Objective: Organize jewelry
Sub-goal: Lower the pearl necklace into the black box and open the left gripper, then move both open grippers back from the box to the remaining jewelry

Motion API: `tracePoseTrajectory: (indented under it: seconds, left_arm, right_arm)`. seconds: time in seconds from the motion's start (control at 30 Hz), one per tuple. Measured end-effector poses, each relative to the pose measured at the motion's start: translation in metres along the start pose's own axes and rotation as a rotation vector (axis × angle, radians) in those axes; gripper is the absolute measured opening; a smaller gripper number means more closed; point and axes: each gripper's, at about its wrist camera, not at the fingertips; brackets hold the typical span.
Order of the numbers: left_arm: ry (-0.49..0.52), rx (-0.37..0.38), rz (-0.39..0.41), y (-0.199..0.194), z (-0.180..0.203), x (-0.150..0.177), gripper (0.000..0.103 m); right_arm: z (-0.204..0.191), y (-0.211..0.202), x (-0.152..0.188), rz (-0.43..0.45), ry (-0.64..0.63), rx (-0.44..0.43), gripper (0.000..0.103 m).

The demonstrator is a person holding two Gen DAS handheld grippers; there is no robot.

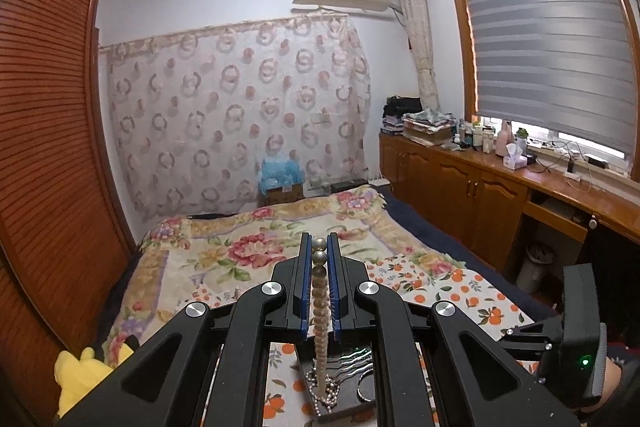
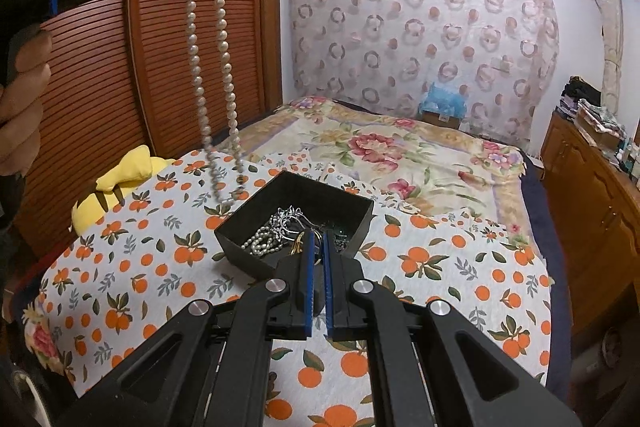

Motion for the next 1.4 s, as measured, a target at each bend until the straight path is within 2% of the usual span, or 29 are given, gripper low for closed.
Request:
tracePoseTrajectory:
  seconds: [0.43, 0.83, 1.03, 1.17, 1.3, 1.4]
  left_arm:
    - [-0.009, 0.011, -0.168, 0.053, -0.005, 0.067, 0.007]
    - [-0.036, 0.03, -0.326, 0.096, -0.01, 0.128, 0.007]
    - [-0.038, 0.032, -0.336, 0.097, -0.011, 0.134, 0.007]
    - [-0.044, 0.042, -0.343, 0.092, -0.015, 0.141, 0.008]
    - [-0.041, 0.044, -0.348, 0.083, -0.019, 0.154, 0.019]
    - [-0.043, 0.056, -0.357, 0.075, -0.023, 0.165, 0.021]
  right_arm:
    - [0.002, 0.011, -0.007, -0.005, 0.005, -0.002, 0.005]
    - [0.012, 0.078, -0.007, -0.083, 0.052, -0.022, 0.005]
    - [0.018, 0.109, -0.008, -0.136, 0.046, -0.009, 0.005]
    - [0.022, 0.112, -0.002, -0.145, 0.085, -0.052, 0.006]
    - [0.025, 0.112, 0.004, -0.153, 0.108, -0.074, 0.006]
    - [0.025, 0.109, 0.007, -0.15, 0.109, -0.081, 0.006]
Point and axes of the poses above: each gripper's, at about its wrist camera, not at the fingertips, and y roughly the way its jaws point, z to its right, x to its underside, and after that the axes turned 4 degrees about -y, right-handed
